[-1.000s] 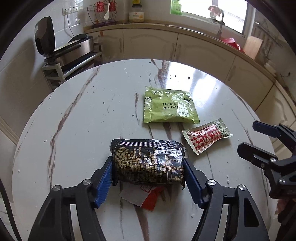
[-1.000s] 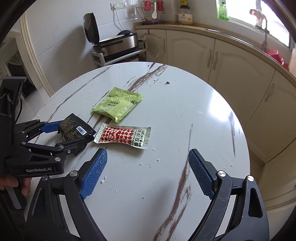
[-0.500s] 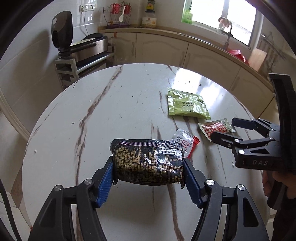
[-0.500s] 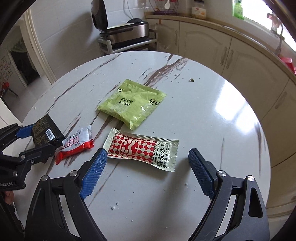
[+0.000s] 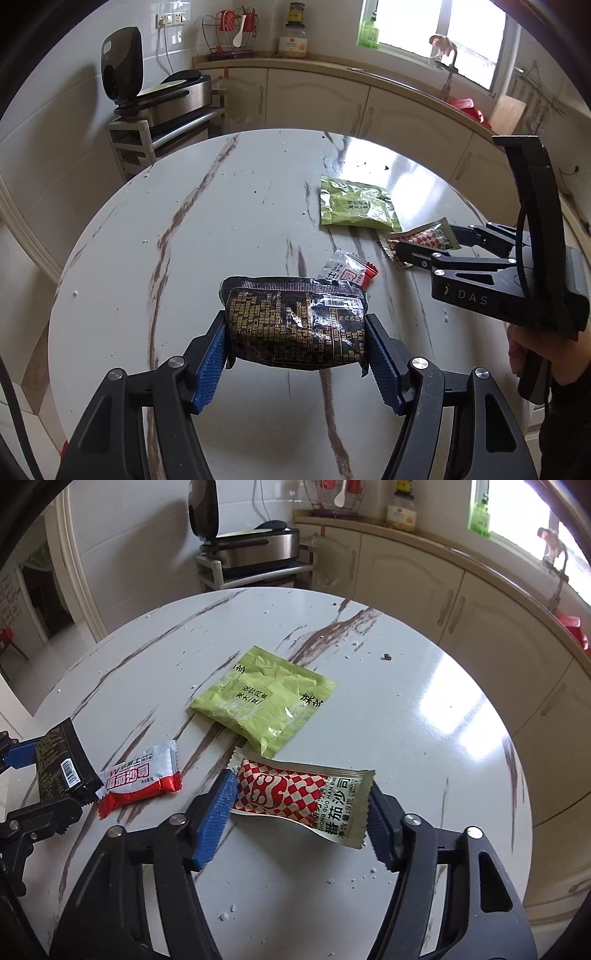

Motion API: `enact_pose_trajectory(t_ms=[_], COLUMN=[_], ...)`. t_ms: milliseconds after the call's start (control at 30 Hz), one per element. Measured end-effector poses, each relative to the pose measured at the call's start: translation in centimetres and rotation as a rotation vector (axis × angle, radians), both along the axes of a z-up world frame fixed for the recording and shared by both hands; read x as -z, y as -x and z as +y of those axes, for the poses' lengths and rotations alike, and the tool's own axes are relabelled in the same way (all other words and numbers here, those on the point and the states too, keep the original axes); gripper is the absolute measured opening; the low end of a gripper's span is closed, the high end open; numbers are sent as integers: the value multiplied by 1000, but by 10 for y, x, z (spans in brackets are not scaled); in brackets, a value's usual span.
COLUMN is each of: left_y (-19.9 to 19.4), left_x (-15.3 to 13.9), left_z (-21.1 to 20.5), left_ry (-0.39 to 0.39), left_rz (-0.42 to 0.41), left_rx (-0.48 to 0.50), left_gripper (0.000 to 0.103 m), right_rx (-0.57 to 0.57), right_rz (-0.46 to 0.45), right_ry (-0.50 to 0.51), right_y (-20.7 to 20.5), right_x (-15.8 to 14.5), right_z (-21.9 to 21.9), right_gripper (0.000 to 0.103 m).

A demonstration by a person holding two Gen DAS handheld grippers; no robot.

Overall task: Collect trash
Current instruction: 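Grasp the dark wrapper with the left tool while the right tool grasps the red-white packet, then carry dark wrapper and red-white packet over the blue bin and open both tools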

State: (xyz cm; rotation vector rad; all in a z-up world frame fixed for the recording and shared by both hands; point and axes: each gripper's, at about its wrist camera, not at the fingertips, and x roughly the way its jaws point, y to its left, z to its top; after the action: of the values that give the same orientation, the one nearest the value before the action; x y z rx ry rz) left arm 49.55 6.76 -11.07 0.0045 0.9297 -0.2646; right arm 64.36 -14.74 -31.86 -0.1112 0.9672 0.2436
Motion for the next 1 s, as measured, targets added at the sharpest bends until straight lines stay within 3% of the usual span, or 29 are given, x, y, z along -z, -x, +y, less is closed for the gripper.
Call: enact_pose_trajectory(t_ms=[200, 333, 700, 867, 1000], left_y=[8, 17, 56, 77, 90], left_x=[-5, -10, -47, -60, -59], left_z=[-9, -19, -87, -152, -218], left_ry=[-3, -3, 18, 18, 21], left_rz=[-6, -14, -85, -115, -111], left_rx=[8, 23, 111, 211, 306], left_gripper=[65, 65, 65, 65, 65], right_rx=[-25, -22, 64, 173, 295], right_rz=[-11, -39, -164, -242, -282], right_ry=[-30, -91, -259, -247, -177], right_y=[17, 33, 113, 165, 204], right_x=[-5, -13, -55, -71, -73], right_z=[-8, -18, -101, -163, -216], right_gripper=[18, 9, 8, 8, 8])
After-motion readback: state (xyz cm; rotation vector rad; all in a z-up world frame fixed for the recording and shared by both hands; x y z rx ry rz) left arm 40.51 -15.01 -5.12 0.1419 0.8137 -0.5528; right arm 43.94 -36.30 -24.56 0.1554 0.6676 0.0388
